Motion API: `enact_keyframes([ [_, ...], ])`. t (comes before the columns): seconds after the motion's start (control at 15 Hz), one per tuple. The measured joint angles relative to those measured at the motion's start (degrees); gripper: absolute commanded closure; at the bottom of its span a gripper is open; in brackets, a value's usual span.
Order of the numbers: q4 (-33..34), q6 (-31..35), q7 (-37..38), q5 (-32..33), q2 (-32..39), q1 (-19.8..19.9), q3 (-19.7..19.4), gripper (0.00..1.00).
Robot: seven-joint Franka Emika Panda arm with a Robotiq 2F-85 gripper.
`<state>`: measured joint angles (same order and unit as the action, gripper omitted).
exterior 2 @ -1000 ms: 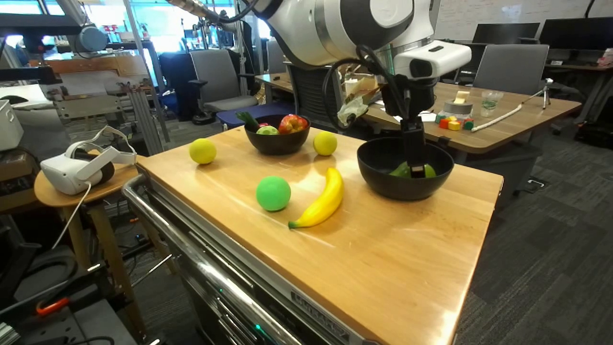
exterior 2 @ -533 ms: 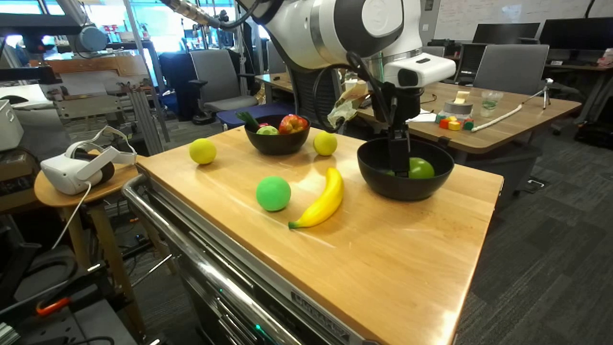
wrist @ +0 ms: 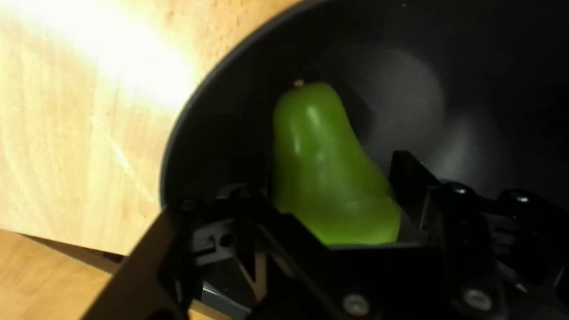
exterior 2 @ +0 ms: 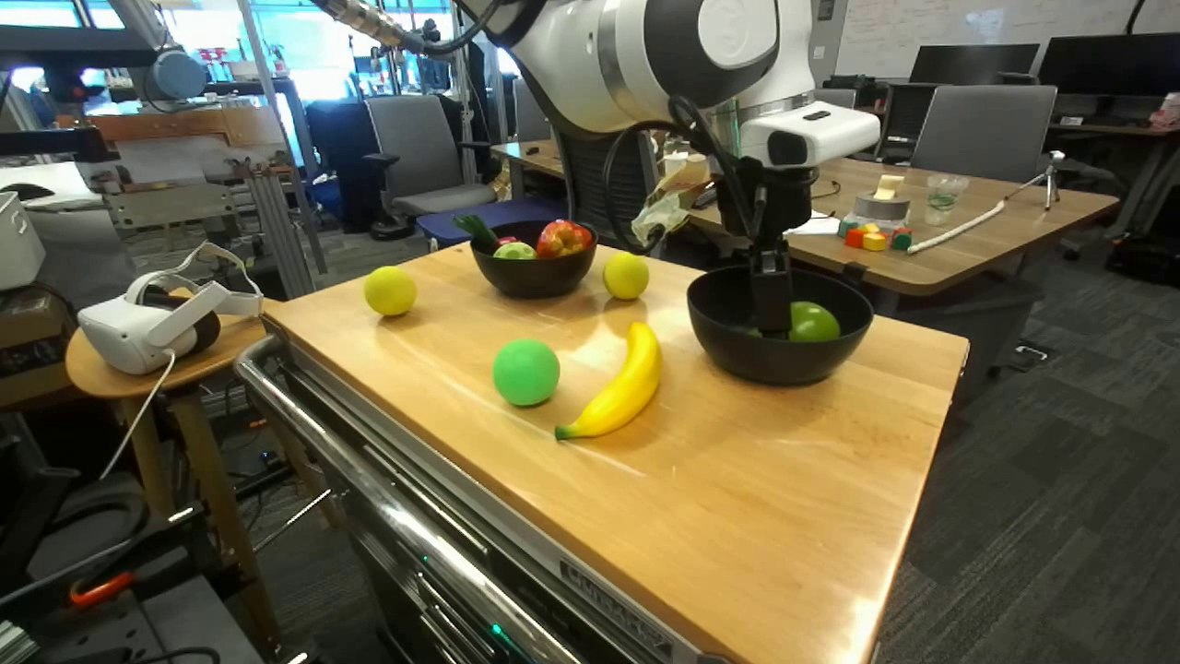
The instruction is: Take one fruit from the left bowl and put it on the table then remove all the fruits from the right and left bowl and put them on the table respectively
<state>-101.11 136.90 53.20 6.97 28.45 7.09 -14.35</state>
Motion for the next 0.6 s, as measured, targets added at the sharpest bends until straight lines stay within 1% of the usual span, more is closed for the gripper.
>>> enact_keyframes([
  [0.13,-0.04,-0.03,0.05,0.00,-0.85,-0.57,0.00,0.56],
  [0.27,-0.41,0.12,0.05,0.67,-3.24,-1.90,-0.02,0.56],
  [0.47,-2.37,0.89,0.05,4.50,-9.56,-5.07,0.03,0.56],
  [0.6,-5.16,0.99,0.26,7.25,-14.88,-7.27,0.54,0.56],
])
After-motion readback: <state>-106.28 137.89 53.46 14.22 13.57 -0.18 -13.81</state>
